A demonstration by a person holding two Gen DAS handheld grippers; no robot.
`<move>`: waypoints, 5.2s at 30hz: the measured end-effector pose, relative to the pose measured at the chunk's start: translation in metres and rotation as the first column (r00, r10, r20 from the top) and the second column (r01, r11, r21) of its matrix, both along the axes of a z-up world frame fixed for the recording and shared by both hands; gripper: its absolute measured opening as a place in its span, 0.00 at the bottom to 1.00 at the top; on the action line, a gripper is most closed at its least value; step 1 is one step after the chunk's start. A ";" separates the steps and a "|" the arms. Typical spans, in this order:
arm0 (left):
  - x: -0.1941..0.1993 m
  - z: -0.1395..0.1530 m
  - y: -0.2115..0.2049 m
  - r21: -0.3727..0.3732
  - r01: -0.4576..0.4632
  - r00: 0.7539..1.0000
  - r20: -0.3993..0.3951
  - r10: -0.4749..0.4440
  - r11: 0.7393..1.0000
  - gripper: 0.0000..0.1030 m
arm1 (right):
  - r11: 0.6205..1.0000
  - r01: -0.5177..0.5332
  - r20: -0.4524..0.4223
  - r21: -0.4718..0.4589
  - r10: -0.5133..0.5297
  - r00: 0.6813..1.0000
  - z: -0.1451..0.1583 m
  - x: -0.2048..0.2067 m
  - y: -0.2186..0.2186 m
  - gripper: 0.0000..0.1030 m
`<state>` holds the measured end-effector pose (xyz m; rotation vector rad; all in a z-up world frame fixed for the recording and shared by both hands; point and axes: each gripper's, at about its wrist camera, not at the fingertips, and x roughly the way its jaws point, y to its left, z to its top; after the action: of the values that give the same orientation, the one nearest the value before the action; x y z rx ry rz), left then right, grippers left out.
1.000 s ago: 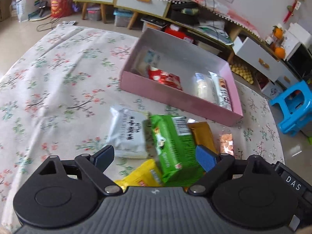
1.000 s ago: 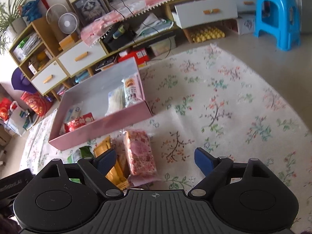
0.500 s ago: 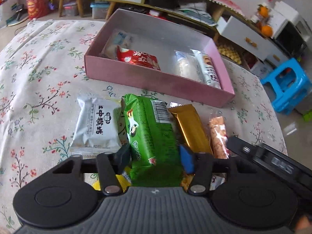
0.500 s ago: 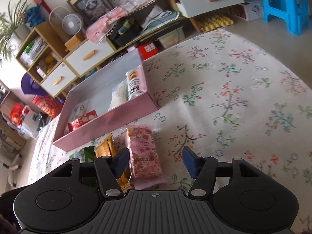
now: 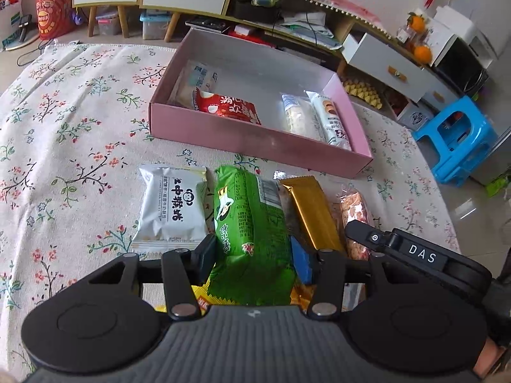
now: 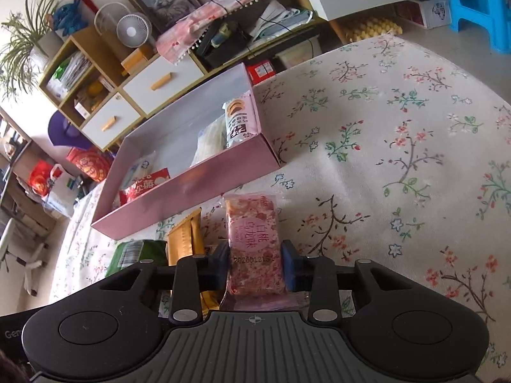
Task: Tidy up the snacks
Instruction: 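Carry both packets into the pink box and open both grippers, then move both grippers back to the remaining snacks, then grasp the yellow packet with the left gripper while the right grasps the gold bar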
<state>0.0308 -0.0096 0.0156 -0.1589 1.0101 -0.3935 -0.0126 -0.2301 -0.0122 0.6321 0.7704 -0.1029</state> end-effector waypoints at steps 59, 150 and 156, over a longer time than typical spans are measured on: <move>0.116 0.016 -0.009 -0.016 0.000 0.975 0.224 0.004 1.000 0.45 | 0.998 -0.052 0.081 -0.036 0.055 0.995 0.051 0.124 0.025 0.32; -0.039 -0.008 0.032 0.089 -0.049 0.996 0.074 0.042 0.995 0.87 | 0.999 -0.017 -0.090 -0.038 0.013 0.996 0.025 -0.050 0.030 0.84; -0.035 -0.012 0.037 0.053 -0.070 0.997 0.034 0.069 0.996 0.87 | 1.000 0.008 -0.082 -0.028 -0.010 0.997 0.021 -0.050 0.023 0.84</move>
<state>-0.0044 0.0271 0.0032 -0.1386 0.9799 -0.3044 -0.0621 -0.2074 0.0084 0.6084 0.8444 -0.1484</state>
